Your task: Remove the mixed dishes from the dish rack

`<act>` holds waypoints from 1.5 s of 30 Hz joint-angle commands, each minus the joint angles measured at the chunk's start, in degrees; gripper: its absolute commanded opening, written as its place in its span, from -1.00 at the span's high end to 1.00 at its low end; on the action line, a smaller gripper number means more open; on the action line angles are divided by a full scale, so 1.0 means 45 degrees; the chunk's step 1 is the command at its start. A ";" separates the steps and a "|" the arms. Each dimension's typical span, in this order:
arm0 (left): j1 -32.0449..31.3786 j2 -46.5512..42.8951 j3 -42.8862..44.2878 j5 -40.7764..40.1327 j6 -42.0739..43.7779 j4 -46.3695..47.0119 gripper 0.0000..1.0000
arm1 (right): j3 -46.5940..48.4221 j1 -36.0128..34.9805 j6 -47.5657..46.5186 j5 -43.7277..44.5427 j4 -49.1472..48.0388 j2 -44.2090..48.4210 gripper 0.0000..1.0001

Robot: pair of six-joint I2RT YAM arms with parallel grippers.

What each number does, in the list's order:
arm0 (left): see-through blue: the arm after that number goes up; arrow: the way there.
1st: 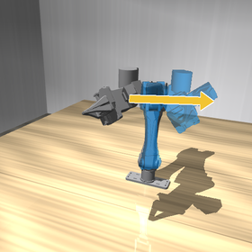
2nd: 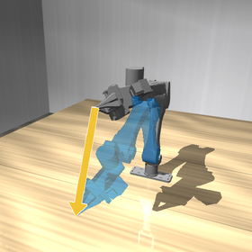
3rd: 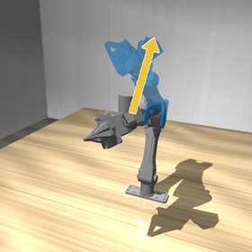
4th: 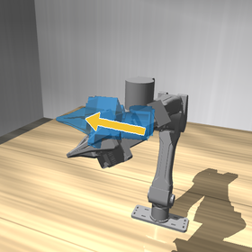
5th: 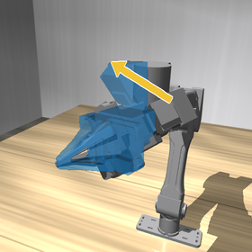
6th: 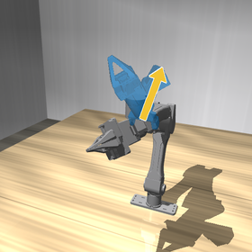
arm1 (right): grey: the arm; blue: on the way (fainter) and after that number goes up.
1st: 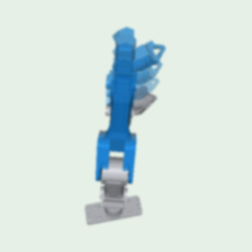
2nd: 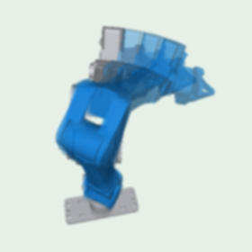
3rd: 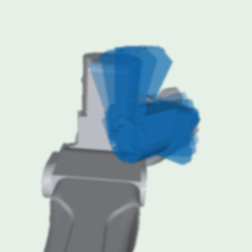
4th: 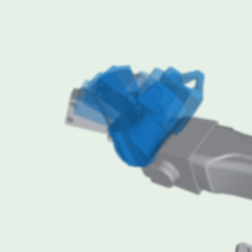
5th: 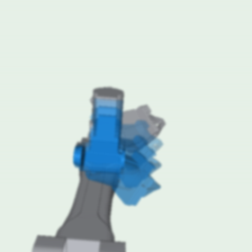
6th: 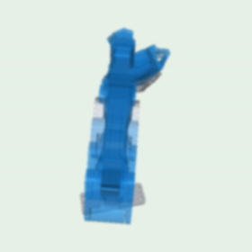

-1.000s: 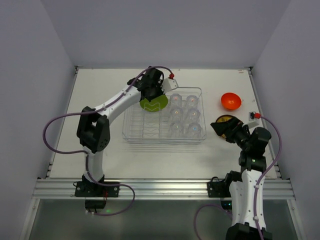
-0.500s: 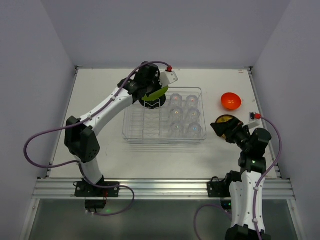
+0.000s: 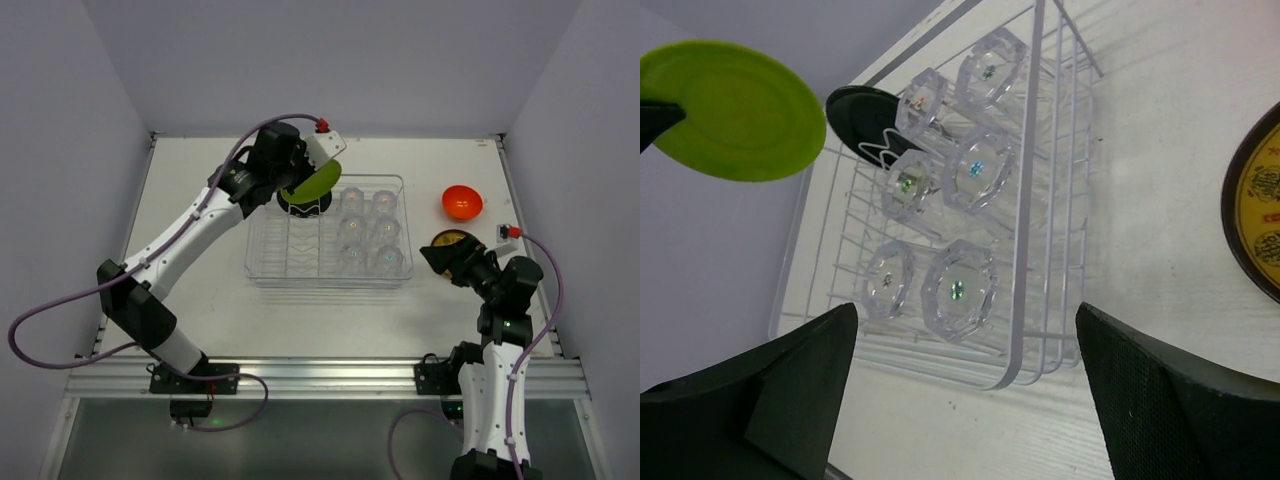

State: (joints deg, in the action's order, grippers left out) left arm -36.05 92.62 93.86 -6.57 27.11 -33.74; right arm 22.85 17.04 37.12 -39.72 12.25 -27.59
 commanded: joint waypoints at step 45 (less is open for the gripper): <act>-0.1051 -0.5231 -1.0547 0.8177 -1.6982 1.0837 1.00 | 0.3165 -0.5778 -0.1614 -0.2300 -0.0414 -0.3145 0.34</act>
State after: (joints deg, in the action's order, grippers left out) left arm -40.32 70.39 45.50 26.70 -47.51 9.87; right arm 38.06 -8.73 26.24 -42.26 17.37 -40.93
